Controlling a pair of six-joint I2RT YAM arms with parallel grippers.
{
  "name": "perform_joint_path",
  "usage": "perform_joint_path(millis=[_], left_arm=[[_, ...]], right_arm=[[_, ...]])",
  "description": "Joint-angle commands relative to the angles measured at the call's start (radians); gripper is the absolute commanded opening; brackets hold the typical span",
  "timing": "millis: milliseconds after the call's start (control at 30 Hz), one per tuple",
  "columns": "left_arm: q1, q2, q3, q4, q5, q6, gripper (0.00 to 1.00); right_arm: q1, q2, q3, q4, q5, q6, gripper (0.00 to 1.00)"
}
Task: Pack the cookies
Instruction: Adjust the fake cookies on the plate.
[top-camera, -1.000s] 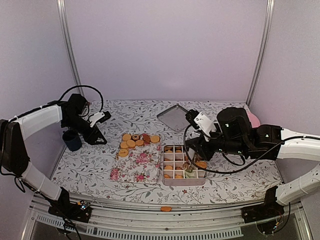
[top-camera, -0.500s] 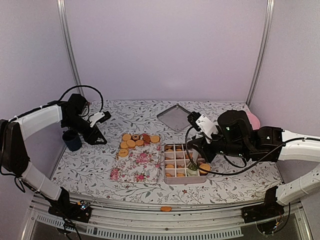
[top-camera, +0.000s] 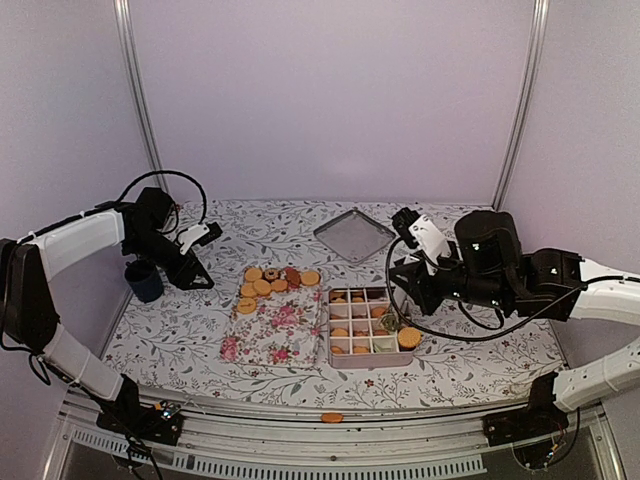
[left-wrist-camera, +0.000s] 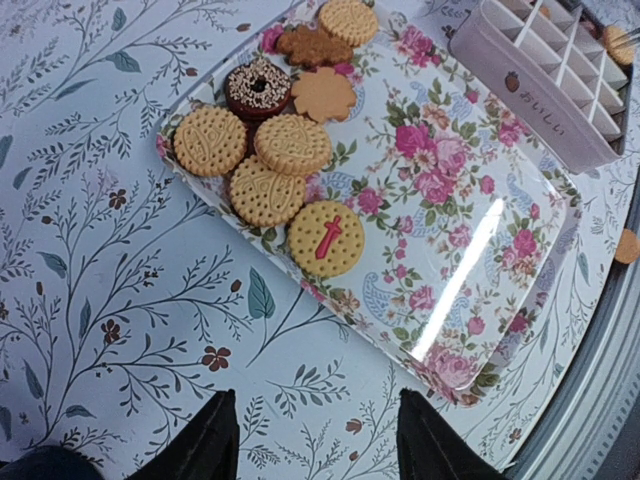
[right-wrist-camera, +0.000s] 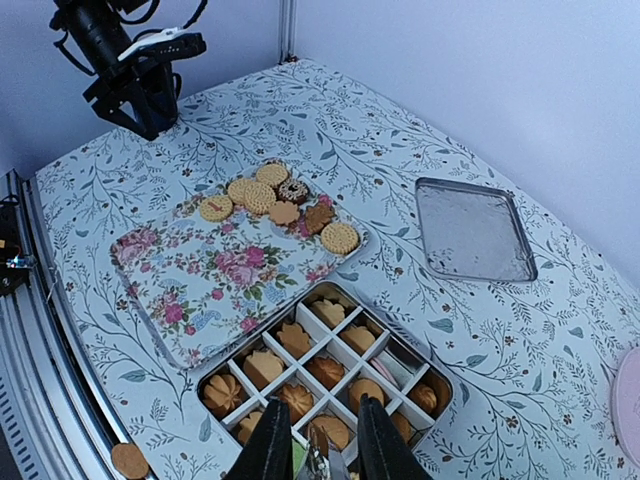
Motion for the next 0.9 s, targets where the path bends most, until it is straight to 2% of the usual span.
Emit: perform_joint_path(millis=[0,200,433,867], left_arm=[[0.010,-0.015,-0.010,-0.011,0.013,0.012,0.55],[0.009,-0.019,-0.009,-0.013,0.013,0.015,0.55],[0.010,-0.017,-0.005,-0.018,0.013,0.015,0.55],[0.008,-0.015,0.003,-0.026,0.015,0.015,0.54]], right_arm=[[-0.085,-0.064,0.015,0.020,-0.057,0.052,0.25],[-0.148,-0.103,-0.030,0.007,-0.098,0.091,0.25],[-0.162,-0.136,-0.060,-0.029,-0.104,0.128,0.26],[-0.163,-0.158,-0.063,-0.100,-0.034,0.144,0.29]])
